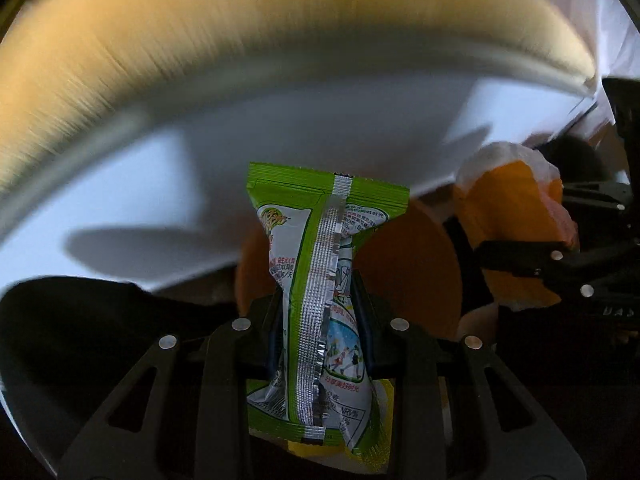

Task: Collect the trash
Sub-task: 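Lower both tools over the orange bucket and release the wrapper and bag, then grasp the orange juice pouch with the right tool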

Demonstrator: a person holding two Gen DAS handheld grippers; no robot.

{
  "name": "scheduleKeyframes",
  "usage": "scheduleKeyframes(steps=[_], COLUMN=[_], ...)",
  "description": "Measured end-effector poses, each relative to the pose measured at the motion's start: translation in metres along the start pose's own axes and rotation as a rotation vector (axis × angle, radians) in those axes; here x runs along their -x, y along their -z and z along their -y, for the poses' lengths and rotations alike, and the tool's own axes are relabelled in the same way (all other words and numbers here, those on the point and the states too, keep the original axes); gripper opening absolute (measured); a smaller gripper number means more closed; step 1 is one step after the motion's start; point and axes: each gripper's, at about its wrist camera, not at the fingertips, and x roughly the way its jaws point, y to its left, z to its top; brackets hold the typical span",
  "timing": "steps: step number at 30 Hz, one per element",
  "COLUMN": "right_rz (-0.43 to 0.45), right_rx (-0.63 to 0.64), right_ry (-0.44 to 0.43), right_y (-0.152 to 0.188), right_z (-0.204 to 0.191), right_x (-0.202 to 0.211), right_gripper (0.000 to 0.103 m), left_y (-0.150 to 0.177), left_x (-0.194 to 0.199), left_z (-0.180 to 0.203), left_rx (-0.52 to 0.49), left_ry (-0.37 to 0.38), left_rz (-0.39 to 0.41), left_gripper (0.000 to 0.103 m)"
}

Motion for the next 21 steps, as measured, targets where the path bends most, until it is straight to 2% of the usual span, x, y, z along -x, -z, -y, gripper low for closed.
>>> scheduleKeyframes(steps=[3,6,7,8,9,10,16,19,21], right_rz=[-0.059,-0.084,-0.085,-0.083,-0.081,-0.080,-0.063,-0.025,0.013], right_rx=[-0.020,-0.013,-0.009,-0.007,-0.006,-0.008,-0.023,-0.008,0.014], right_ry=[0.003,0.006,0.012,0.015,0.017,0.018,0.032,0.038,0.024], right_y=[0.000,0.000,0.000,0.000,0.001,0.001,0.006,0.011,0.012], right_z=[0.005,0.005,0.005,0.006,0.007,0.008,0.018,0.018,0.017], right_x=[-0.027,-0.037,-0.038,-0.038,-0.037,-0.036,-0.024,-0.001,0.029], right_gripper=[0.033,0.041,0.046,0.053,0.055,0.055,0.055,0.055,0.055], left_y=[0.002,0.001,-0.001,-0.001,-0.001,-0.001,0.000,-0.001,-0.003], left_x=[-0.020,-0.024,-0.025,-0.026,-0.027,-0.027,-0.024,-0.018,-0.003], left_z=[0.001,-0.004,-0.006,-0.007,-0.007,-0.008,-0.012,-0.012,-0.012], left_rx=[-0.013,-0.006,-0.001,0.003,0.009,0.015,0.017,0.019,0.005], left_ry=[0.003,0.002,-0.005,-0.005,-0.009,-0.014,-0.024,-0.025,-0.022], left_rz=[-0.050,-0.063,-0.067,-0.074,-0.078,-0.079,-0.076,-0.062,-0.028], left_gripper=[0.028,0.029,0.035,0.048,0.064,0.069,0.070,0.070,0.070])
